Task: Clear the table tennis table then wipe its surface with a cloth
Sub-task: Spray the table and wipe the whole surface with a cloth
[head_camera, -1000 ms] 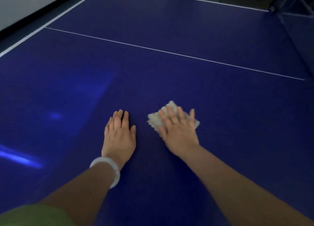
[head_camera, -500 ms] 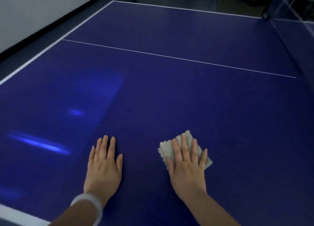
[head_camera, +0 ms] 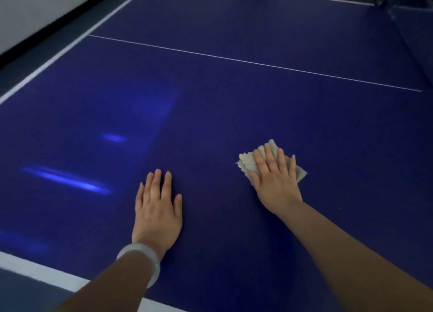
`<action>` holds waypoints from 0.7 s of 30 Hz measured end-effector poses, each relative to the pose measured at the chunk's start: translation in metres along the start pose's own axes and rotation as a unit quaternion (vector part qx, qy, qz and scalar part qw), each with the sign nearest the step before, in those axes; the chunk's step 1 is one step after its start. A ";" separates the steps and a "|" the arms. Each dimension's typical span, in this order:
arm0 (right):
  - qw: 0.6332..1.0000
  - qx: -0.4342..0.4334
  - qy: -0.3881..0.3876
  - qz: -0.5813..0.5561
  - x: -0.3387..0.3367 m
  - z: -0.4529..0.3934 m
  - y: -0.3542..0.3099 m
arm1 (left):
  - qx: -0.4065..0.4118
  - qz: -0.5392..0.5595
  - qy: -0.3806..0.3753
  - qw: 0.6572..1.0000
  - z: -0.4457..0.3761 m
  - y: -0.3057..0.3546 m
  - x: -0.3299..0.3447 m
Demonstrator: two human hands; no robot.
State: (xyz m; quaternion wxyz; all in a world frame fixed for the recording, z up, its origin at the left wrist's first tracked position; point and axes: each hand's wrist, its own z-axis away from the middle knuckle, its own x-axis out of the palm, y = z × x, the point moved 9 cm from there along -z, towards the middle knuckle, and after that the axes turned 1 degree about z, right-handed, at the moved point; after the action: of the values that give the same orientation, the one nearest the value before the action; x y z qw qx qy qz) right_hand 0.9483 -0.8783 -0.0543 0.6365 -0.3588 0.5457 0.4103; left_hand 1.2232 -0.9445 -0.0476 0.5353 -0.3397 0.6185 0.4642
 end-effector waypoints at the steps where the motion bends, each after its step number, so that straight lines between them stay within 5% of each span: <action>1: 1.000 0.005 -0.005 0.014 0.000 0.001 0.012 | -0.002 0.002 0.000 1.000 0.000 0.000 0.000; 6: 0.978 0.205 -0.033 -0.027 0.009 0.038 0.109 | -0.003 0.017 -0.002 1.000 0.001 0.002 -0.001; 10: 0.943 0.327 -0.006 -0.056 0.018 0.084 0.096 | 0.001 0.018 0.000 1.000 0.002 0.002 0.000; 13: 0.979 0.193 0.050 -0.048 0.015 0.096 0.019 | 0.005 0.014 -0.001 1.000 0.003 0.004 0.000; 16: 0.999 0.006 0.026 -0.019 0.018 0.105 -0.024 | 0.007 0.011 -0.005 1.000 0.004 0.006 -0.001; 18: 0.998 0.024 0.019 0.046 0.014 0.103 0.015 | 0.007 0.008 -0.009 1.000 0.004 0.005 0.000; 21: 0.976 0.211 0.001 0.057 0.011 0.116 0.127 | 0.012 0.006 -0.007 1.000 0.004 0.005 0.002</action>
State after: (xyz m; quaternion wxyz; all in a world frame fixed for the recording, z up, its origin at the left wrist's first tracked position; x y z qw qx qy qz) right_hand 0.8798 -0.7203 -0.0495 0.6726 -0.1849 0.6407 0.3208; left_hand 1.2199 -0.9388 -0.0482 0.5408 -0.3262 0.6225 0.4621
